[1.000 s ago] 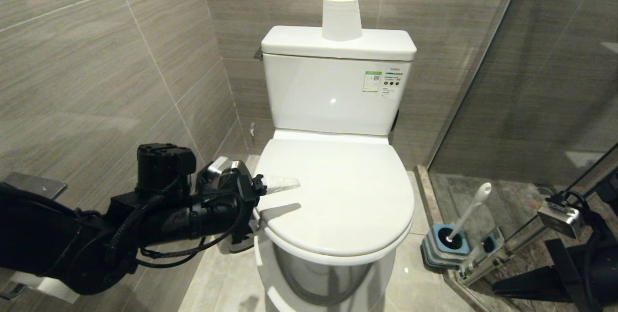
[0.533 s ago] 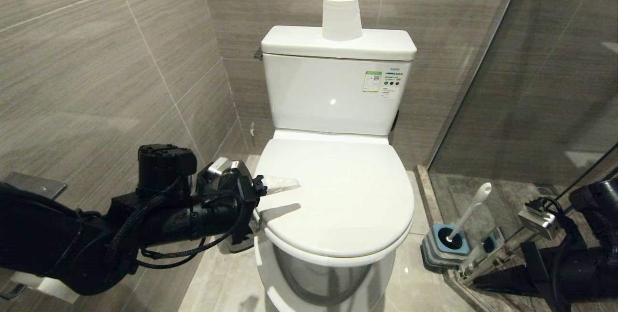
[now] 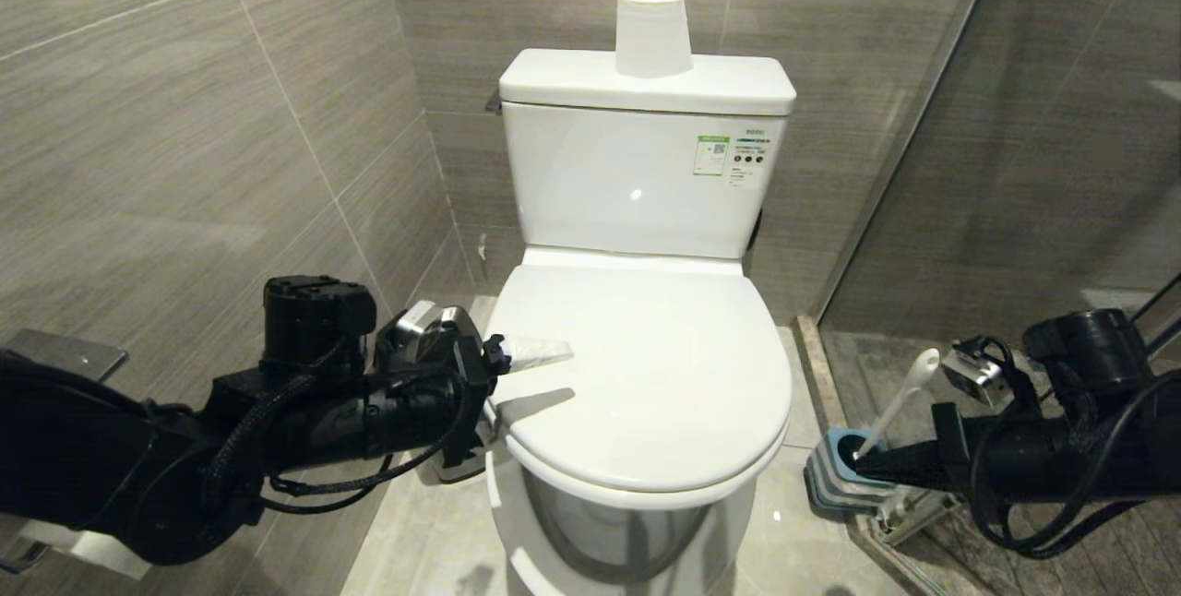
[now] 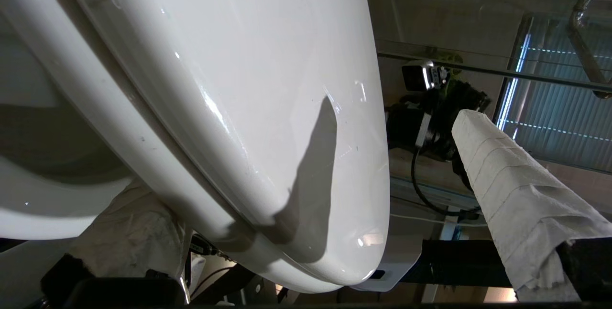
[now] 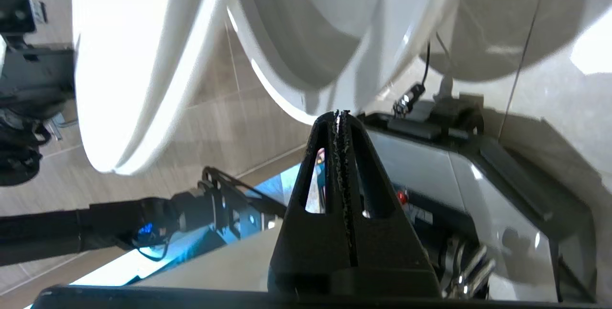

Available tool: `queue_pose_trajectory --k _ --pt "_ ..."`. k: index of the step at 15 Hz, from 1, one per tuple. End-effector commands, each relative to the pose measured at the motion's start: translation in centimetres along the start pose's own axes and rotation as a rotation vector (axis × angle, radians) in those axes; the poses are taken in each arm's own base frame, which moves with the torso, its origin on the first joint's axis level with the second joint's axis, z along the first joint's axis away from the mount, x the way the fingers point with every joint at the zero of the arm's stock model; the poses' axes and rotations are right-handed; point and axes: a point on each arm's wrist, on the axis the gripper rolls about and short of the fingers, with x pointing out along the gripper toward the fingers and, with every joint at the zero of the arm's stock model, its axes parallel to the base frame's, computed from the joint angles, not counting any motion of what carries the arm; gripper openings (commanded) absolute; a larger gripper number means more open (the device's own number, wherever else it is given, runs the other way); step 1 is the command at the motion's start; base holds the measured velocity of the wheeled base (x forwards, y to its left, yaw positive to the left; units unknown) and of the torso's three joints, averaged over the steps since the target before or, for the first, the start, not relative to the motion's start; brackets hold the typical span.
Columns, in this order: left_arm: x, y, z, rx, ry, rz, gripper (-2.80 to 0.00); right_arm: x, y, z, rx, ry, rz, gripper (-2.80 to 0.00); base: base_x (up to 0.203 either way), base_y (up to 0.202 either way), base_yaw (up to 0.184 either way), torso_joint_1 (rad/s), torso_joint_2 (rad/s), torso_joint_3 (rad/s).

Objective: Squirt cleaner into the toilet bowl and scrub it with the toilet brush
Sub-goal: Use the right hand to fully open the toilet lid

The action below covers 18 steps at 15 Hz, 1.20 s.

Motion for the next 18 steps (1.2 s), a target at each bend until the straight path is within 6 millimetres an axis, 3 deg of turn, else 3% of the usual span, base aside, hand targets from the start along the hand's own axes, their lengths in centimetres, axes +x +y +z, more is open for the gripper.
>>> queue_pose_trajectory --k 1,5,11,18 --pt "0.0 -0.1 0.0 -0.001 0.0 -0.007 0.0 1.1 0.8 0.5 -0.032 0.025 0.02 -2.8 0.0 0.0 0.0 0.0 0.0 0.0" --pt "0.0 -0.3 0.0 0.003 -0.001 -0.012 0.0 2.9 2.4 1.2 -0.102 0.059 0.045 -2.8 0.0 0.0 0.0 0.0 0.0 0.0" --pt "0.0 -0.3 0.1 0.004 -0.002 -0.014 0.0 5.4 2.2 2.4 -0.142 0.051 0.034 -2.8 0.0 0.0 0.0 0.0 0.0 0.0" --pt "-0.1 -0.5 0.1 0.005 -0.002 -0.017 0.0 6.5 2.7 3.1 -0.157 0.061 0.052 -2.8 0.0 0.0 0.0 0.0 0.0 0.0"
